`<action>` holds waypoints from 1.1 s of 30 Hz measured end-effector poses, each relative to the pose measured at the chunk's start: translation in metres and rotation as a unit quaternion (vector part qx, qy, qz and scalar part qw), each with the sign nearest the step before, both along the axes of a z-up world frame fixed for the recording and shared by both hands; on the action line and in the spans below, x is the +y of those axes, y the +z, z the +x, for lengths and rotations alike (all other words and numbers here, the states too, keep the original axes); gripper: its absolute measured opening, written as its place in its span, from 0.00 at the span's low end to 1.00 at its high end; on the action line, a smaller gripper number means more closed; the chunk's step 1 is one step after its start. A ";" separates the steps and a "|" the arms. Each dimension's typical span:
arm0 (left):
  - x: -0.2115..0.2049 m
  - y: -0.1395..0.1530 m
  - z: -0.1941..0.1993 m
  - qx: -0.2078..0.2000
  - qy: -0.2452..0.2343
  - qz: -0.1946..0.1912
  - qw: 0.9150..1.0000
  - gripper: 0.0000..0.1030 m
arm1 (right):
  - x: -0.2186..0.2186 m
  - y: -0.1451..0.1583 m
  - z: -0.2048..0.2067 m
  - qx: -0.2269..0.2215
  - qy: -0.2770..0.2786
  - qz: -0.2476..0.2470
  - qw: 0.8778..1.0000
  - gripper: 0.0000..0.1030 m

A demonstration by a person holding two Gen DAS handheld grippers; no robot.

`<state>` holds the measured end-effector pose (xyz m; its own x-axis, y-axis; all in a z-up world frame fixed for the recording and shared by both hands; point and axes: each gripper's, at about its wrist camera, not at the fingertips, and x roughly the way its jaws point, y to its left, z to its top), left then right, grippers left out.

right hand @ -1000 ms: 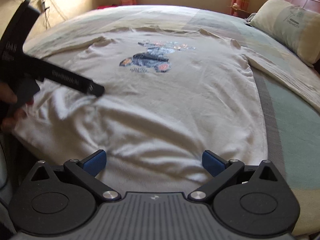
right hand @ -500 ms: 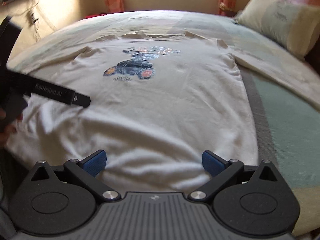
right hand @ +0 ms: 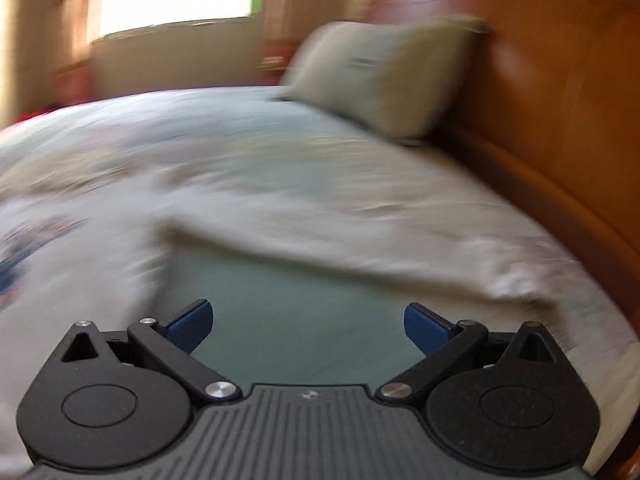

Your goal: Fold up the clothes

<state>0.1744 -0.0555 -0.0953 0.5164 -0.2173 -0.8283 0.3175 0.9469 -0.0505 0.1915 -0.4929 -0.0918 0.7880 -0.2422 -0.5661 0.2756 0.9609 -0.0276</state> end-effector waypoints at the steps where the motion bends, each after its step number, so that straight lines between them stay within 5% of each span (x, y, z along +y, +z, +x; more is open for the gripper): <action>1: -0.002 -0.002 -0.002 0.004 0.001 0.011 1.000 0.99 | -0.022 0.000 0.011 -0.007 -0.015 0.011 1.000 1.00; 4: -0.002 -0.008 -0.004 0.012 0.019 0.036 0.999 0.99 | -0.088 0.001 0.044 -0.032 -0.049 0.056 0.997 1.00; 12: 0.001 -0.005 0.011 0.027 0.049 0.045 0.997 0.99 | -0.164 -0.038 0.084 -0.010 -0.047 0.160 0.986 1.00; 20: -0.002 -0.005 0.021 0.019 0.040 0.052 0.998 0.99 | -0.168 -0.036 0.035 -0.019 -0.002 0.151 0.988 1.00; 23: 0.001 -0.001 0.019 0.015 0.043 0.053 0.998 0.99 | -0.147 -0.015 0.028 -0.012 0.005 0.154 0.988 1.00; 27: 0.014 0.006 0.009 0.003 0.046 0.066 0.997 0.99 | -0.069 0.007 0.006 -0.001 0.107 0.157 0.982 1.00; 33: 0.032 -0.001 -0.005 0.015 0.049 0.088 0.995 0.99 | 0.088 0.004 -0.025 0.050 0.286 0.120 0.949 1.00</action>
